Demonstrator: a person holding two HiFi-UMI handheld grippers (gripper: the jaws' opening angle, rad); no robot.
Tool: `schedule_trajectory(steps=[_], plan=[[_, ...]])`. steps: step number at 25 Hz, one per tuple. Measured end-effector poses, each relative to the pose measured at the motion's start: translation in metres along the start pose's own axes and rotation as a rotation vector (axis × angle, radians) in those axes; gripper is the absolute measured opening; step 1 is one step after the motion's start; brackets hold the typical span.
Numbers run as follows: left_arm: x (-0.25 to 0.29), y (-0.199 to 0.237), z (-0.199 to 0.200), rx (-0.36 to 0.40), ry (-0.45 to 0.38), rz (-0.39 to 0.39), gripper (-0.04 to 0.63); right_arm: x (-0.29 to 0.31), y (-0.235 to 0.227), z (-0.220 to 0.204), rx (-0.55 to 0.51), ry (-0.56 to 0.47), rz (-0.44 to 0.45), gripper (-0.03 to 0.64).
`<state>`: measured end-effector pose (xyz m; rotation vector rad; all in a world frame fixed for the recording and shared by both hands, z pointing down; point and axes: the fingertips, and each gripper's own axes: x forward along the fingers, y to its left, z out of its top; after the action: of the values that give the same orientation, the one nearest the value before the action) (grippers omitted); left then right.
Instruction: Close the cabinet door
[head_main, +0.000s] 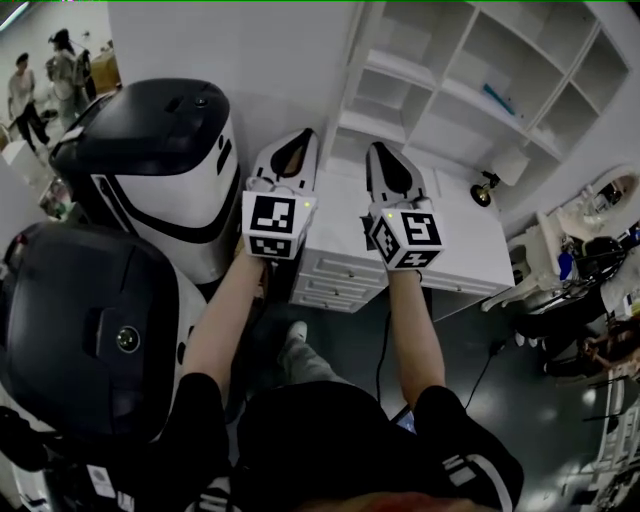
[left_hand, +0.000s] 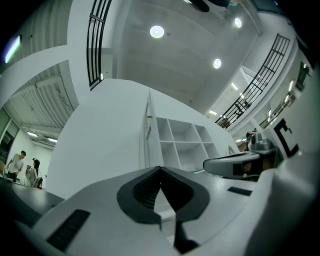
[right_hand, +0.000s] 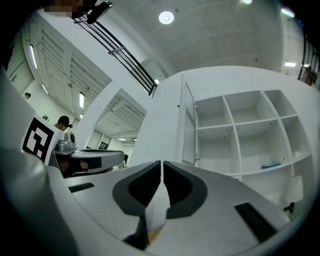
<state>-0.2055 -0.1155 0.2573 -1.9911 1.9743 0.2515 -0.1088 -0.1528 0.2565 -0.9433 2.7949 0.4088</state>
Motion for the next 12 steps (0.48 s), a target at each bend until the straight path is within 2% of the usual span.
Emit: schedule_trajectory(steps=[4, 10, 12], plan=[[0.025, 0.013, -0.011, 0.015, 0.009, -0.009, 0.011, 0.031, -0.009, -0.007, -0.026, -0.002, -0.016, 0.020], [0.071, 0.043, 0.000, 0.031, -0.030, -0.031, 0.011, 0.078, -0.022, 0.008, -0.079, -0.084, -0.042, 0.022], [0.087, 0.050, 0.007, 0.024, -0.052, -0.049, 0.011, 0.091, -0.026, 0.018, -0.088, -0.102, -0.046, 0.064]])
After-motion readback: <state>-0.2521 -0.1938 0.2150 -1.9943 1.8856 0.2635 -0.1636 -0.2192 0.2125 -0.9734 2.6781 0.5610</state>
